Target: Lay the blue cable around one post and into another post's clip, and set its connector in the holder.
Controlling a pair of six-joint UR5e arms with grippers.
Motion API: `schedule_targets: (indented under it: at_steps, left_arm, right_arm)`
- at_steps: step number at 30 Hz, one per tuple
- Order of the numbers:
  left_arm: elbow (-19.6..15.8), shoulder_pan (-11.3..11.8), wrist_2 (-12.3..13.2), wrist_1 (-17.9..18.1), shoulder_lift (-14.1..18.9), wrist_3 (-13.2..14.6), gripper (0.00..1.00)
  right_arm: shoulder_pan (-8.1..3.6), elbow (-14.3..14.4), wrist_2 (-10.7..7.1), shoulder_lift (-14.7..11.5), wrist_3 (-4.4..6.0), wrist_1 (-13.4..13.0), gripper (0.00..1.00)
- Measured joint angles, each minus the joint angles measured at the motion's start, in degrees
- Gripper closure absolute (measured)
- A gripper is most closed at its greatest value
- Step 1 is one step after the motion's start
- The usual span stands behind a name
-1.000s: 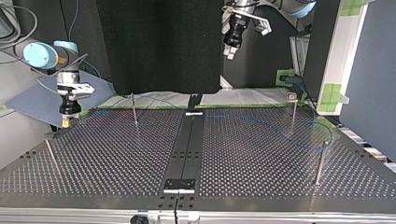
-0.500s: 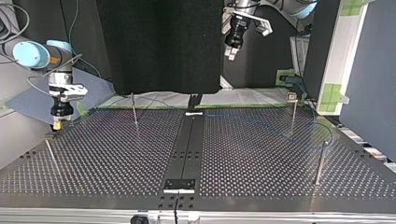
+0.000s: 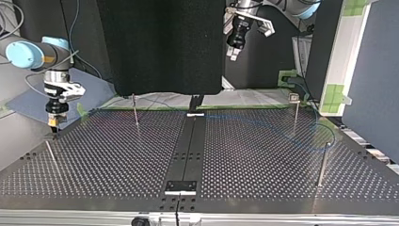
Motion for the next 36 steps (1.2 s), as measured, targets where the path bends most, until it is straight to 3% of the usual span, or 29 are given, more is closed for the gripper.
schedule_targets:
  at_steps: [10, 16, 18, 21, 23, 36]
  left_arm:
    - [0.0, 0.0, -0.1, -0.9, 0.0, 0.0, 0.01]
    - [-0.1, 0.0, -0.1, -1.0, 0.0, 0.0, 0.01]
    - [-0.1, 0.0, -0.2, -1.1, 0.0, 0.0, 0.01]
    - [-0.1, 0.0, -0.2, -1.2, 0.0, 0.0, 0.01]
    - [-0.1, 0.0, -0.2, -1.2, 0.0, 0.0, 0.01]
    - [-0.2, 0.5, -0.3, -1.8, 0.0, 0.2, 0.01]
  right_arm:
    - [-1.43, -0.1, 4.66, 0.0, -4.9, 0.1, 0.98]
    - [-2.02, -0.5, 4.88, 0.0, -7.81, -0.2, 0.98]
    - [-2.08, -0.6, 4.37, 0.0, -8.04, -0.6, 0.98]
    - [-2.1, -0.7, 3.12, 0.0, -7.66, -1.4, 0.98]
    - [-2.11, -0.7, 1.97, 0.0, -6.78, -1.9, 0.98]
    - [-2.31, -1.3, -5.06, -0.8, 0.04, -1.2, 0.98]
